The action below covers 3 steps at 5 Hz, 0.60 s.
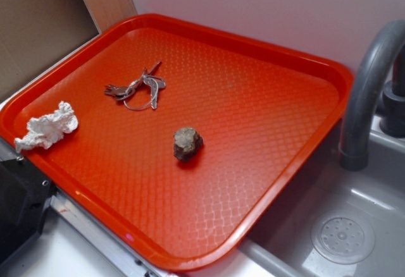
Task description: Grab the rock.
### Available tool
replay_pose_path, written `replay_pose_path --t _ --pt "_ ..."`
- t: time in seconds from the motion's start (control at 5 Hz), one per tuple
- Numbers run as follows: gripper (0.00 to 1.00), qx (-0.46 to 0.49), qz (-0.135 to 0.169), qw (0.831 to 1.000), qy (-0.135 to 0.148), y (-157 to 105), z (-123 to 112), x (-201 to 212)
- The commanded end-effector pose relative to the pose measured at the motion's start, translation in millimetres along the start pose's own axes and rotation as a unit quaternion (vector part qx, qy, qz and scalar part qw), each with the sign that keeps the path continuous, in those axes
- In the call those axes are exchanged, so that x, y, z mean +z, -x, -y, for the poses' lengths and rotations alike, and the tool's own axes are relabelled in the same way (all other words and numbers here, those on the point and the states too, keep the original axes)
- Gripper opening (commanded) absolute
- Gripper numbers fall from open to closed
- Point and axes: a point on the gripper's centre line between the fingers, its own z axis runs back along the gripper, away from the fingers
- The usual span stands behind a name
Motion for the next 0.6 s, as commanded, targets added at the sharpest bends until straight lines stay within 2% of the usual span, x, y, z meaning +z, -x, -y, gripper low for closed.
replay_pose_path --t 0.0,0.2,0.4 --pt "1.0 0.0 0.0 1.0 0.0 0 0 0" --pt "1.0 0.124 0.046 0.991 0.021 -3 11 -18" --pt "1.0 0.208 0.077 0.975 0.019 -13 30 -39"
